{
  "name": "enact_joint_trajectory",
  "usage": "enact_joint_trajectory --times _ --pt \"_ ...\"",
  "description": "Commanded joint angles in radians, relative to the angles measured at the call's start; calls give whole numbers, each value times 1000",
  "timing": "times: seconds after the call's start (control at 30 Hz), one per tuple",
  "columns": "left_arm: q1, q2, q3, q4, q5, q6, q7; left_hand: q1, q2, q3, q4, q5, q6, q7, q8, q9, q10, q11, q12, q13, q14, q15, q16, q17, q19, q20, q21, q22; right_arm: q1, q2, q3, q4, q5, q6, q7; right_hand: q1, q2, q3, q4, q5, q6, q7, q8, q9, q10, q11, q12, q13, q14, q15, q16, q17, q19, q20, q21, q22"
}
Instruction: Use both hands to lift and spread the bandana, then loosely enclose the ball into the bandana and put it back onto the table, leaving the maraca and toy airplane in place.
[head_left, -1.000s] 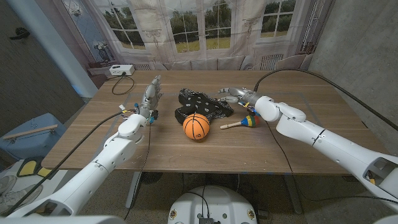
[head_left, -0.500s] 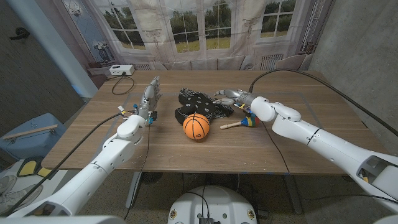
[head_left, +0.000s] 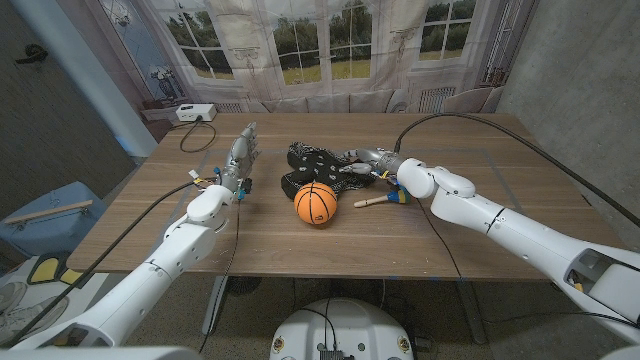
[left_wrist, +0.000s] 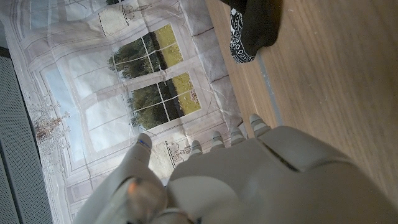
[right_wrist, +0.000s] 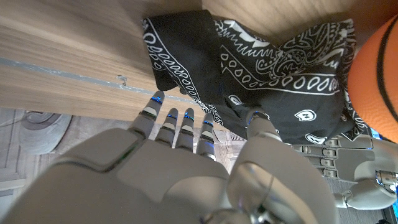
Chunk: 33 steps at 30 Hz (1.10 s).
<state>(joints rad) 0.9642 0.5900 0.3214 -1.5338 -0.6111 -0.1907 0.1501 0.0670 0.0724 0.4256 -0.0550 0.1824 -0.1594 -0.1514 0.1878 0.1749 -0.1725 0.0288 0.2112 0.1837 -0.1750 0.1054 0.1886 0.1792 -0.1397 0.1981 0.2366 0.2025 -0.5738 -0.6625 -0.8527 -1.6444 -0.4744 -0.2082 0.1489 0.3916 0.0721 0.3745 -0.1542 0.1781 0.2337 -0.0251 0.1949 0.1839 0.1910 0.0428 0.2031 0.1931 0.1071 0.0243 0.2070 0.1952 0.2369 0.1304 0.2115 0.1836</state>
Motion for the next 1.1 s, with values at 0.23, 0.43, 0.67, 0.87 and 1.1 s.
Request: enact_joint_trajectory --times 0.23,0.43,0.67,0.87,1.1 --pt "-17 1 1 29 -4 -16 -27 -9 -3 1 4 7 -5 -3 -4 1 -14 6 -3 4 -26 7 -3 2 -4 9 1 5 17 53 -61 50 -153 -110 -78 138 32 47 -26 16 36 -6 14 6 45 -22 10 4 58 -41 15 -3 66 -33 22 1" --pt "-24 2 2 36 -4 -17 -36 -11 -4 0 5 7 -6 -3 -4 1 -14 6 -4 4 -25 6 -2 2 -5 10 0 5 28 68 -86 70 -210 -162 -95 254 53 82 -35 16 44 -16 13 6 69 -35 10 4 88 -66 18 -5 95 -48 27 1" --pt "-36 0 8 46 -7 -12 -49 -12 -6 -1 6 7 -6 -3 -4 1 -13 5 -3 4 -25 5 -2 2 -2 10 1 6 21 82 -91 84 -244 -204 -151 411 101 126 -27 7 70 -49 16 7 110 -64 14 5 157 -112 42 5 132 -79 35 3" --pt "-54 -3 19 64 -10 -7 -73 -14 -6 -2 7 8 -7 -5 -4 1 -15 5 -4 5 -23 6 -1 2 -1 12 1 6 18 86 -82 88 -245 -233 -174 505 125 154 -20 9 82 -63 14 7 146 -85 18 8 212 -144 76 25 180 -97 54 7" --pt "-74 -8 26 89 -9 -16 -93 -16 -7 -4 8 8 -8 -6 -5 1 -16 2 -5 5 -17 4 1 3 5 13 4 6 26 96 -94 104 -274 -303 -186 560 106 162 -32 9 80 -66 10 7 157 -88 17 9 240 -157 95 34 183 -89 57 9"
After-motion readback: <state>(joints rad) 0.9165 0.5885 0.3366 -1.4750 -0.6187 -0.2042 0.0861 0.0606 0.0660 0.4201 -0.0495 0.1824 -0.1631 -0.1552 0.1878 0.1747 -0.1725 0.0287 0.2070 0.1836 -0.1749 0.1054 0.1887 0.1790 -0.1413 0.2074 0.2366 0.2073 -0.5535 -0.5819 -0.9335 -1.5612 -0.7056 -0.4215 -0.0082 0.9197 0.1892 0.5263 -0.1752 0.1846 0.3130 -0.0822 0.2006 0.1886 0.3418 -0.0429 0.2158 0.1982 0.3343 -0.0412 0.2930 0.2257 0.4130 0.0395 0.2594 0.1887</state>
